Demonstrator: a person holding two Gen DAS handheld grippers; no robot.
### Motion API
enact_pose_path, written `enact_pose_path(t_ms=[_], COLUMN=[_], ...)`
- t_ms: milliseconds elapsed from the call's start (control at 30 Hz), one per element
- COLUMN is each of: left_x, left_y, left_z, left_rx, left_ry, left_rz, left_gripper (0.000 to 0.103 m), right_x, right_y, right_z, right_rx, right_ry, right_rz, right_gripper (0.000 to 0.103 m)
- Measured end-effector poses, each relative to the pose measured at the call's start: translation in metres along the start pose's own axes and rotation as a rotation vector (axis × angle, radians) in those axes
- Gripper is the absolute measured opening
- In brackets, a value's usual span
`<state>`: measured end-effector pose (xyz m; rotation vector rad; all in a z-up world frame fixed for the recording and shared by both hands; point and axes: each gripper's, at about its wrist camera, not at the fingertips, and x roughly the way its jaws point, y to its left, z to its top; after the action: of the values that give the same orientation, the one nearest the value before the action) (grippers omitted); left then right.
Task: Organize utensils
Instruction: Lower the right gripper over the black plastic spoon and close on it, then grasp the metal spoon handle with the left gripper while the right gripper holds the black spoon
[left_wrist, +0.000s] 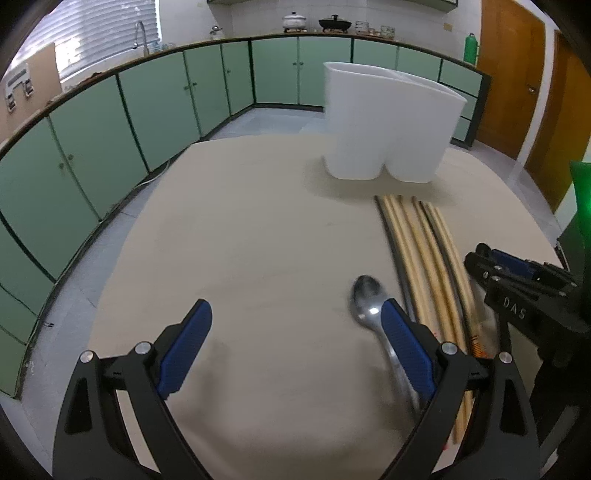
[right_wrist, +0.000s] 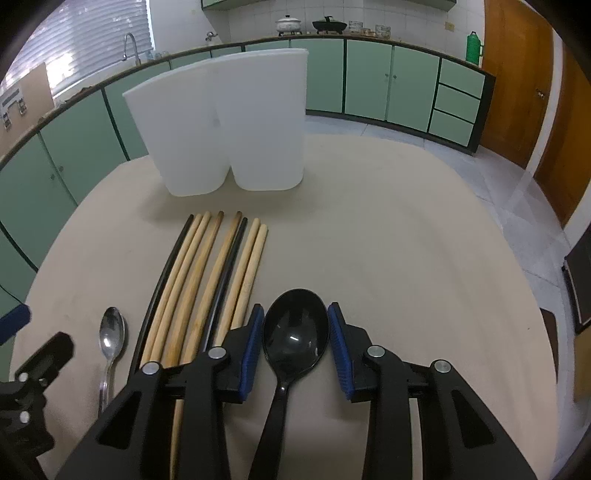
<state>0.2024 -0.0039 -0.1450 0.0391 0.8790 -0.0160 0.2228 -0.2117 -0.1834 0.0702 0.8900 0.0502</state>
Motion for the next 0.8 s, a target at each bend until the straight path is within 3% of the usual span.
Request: enact_pose_path(t_ms=[567, 700, 800], left_x=[0.049, 0.050, 0.051], left_y=[-0.019, -0.015, -0.018], left_z=[0.010, 0.011, 0.013], left_rx=[0.010, -0.004, -0.005], left_ry=[0.079, 0.095, 0.111], left_rz=[0.012, 0.004, -0.003], left_gripper=[0.091, 0.093, 0.094], right_x=[-0.001, 0.000, -0.002], right_y=[-0.008, -0.008, -0.008], right_z=[-0.001, 0.002, 0.006], right_rx=[-0.033, -0.028, -0.017], right_ry=[0.001, 0.029, 0.055], right_rz=[0.014, 0.035, 0.046], right_gripper=[0.036, 0.042, 0.055])
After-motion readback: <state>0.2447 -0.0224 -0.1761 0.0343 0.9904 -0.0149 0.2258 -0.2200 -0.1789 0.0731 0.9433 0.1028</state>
